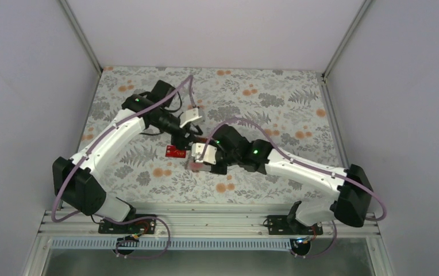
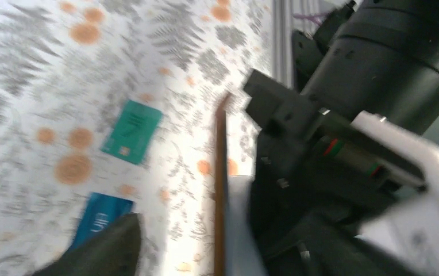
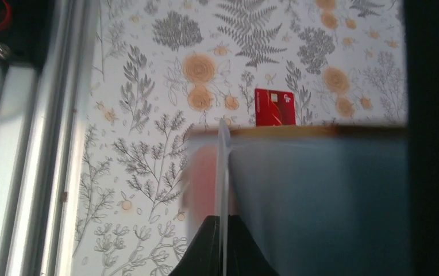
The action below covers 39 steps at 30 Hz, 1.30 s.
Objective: Take the credit cards out of the card holder
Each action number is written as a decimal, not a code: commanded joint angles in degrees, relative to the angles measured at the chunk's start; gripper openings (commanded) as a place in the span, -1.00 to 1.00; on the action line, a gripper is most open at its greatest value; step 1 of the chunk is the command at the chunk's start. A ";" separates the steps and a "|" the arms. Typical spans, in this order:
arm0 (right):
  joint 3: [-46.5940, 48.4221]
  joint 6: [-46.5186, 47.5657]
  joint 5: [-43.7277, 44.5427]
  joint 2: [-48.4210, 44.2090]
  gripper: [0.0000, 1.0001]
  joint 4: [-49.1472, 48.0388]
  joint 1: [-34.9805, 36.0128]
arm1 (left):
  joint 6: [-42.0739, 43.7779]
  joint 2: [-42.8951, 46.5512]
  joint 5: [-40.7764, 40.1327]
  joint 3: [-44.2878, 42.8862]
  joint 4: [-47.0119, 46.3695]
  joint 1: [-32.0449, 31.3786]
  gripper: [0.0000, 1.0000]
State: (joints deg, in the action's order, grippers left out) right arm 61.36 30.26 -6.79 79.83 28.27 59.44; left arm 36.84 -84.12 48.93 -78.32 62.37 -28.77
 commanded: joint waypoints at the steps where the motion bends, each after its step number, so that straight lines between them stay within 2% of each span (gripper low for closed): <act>1: -2.60 -7.39 -10.74 -5.83 -0.92 -6.81 -7.27 | 1.01 0.27 5.24 -5.33 0.54 3.71 0.72; 2: -3.26 -9.12 -13.00 -6.58 -0.92 -7.76 -8.72 | 0.97 0.29 6.21 -6.78 0.69 6.47 0.94; 3: -3.67 -10.96 -14.87 -7.36 -0.92 -8.66 -10.04 | 0.62 0.29 7.28 -8.24 0.61 8.68 1.00; 5: -4.52 -13.66 -18.64 -8.41 -0.92 -10.11 -12.08 | -0.15 0.53 10.44 -10.15 -0.52 13.01 1.00; 9: -6.39 -18.15 -24.39 -9.05 -0.92 -12.59 -14.44 | 0.38 0.16 12.88 -7.74 -1.14 14.01 1.00; 13: -7.14 -23.90 -25.72 -8.57 -0.92 -13.65 -15.41 | 6.68 2.62 12.55 -4.22 0.98 14.99 1.00; 16: -7.08 -31.16 -24.97 -9.29 -0.92 -17.31 -17.42 | 7.17 8.13 11.97 -1.38 -3.51 16.42 1.00; 18: -6.82 -36.99 -25.00 -10.60 -0.92 -20.92 -18.70 | 6.97 8.87 12.38 -1.32 -3.24 17.13 1.00; 20: -5.90 -41.23 -24.09 -12.15 -0.92 -24.07 -19.57 | 5.43 8.92 11.87 0.44 -3.82 17.40 1.00; 23: -3.21 -47.15 -17.01 -14.51 -0.92 -25.58 -20.75 | 3.40 9.64 9.95 3.49 -5.40 17.37 1.00; 26: -1.09 -52.46 -13.66 -16.12 -0.92 -27.34 -21.46 | 1.33 10.79 10.70 4.47 -7.00 17.39 1.00; 29: 0.74 -55.89 -15.61 -16.54 -0.92 -31.03 -21.40 | -3.23 11.18 13.06 2.35 -9.47 17.38 1.00; 33: 6.24 -55.24 -19.25 -15.46 -0.92 -30.10 -21.17 | -6.97 11.22 17.23 -5.17 -8.97 17.18 1.00; 39: 9.25 -53.77 -24.11 -15.75 -0.92 -33.65 -19.75 | -18.46 15.25 15.25 -5.24 -21.70 10.86 1.00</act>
State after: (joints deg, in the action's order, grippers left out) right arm 67.51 -23.35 -26.70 64.31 -1.26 38.72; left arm 26.37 -70.98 62.92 -82.41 48.93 -13.74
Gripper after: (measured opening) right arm 0.040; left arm 0.998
